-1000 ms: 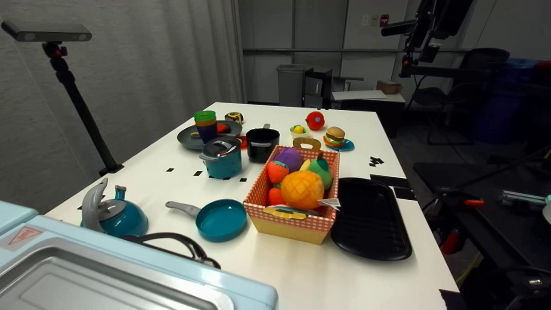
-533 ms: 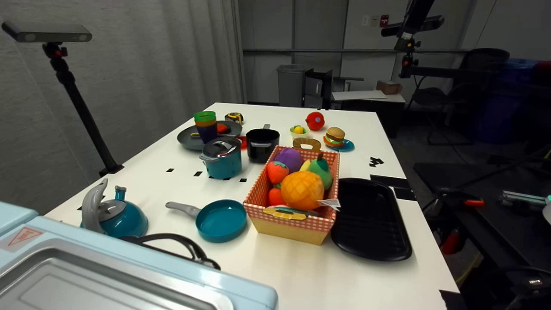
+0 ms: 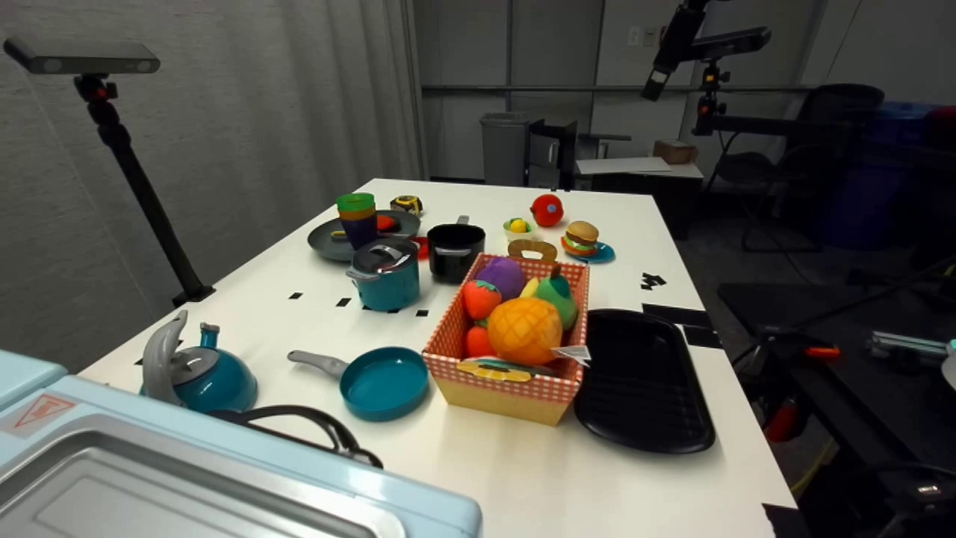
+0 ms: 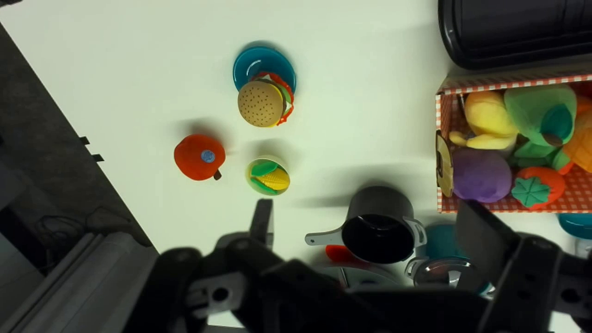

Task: Pick the lid from the blue pot and put it on the black pot

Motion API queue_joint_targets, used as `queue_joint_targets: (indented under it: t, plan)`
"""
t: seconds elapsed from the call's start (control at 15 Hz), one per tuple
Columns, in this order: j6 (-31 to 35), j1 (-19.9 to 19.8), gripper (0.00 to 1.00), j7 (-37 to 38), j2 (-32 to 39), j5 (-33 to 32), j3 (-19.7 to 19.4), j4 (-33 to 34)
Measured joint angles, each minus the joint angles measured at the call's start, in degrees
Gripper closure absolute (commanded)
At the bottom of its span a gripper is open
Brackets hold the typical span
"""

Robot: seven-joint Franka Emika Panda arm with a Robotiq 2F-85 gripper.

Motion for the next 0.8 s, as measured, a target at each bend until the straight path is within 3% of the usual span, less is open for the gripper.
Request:
queue_joint_targets:
  t: [0.8]
  plan:
    - [1.54, 0.03, 0.0, 0.46, 0.39, 0.0, 0.51, -0.02]
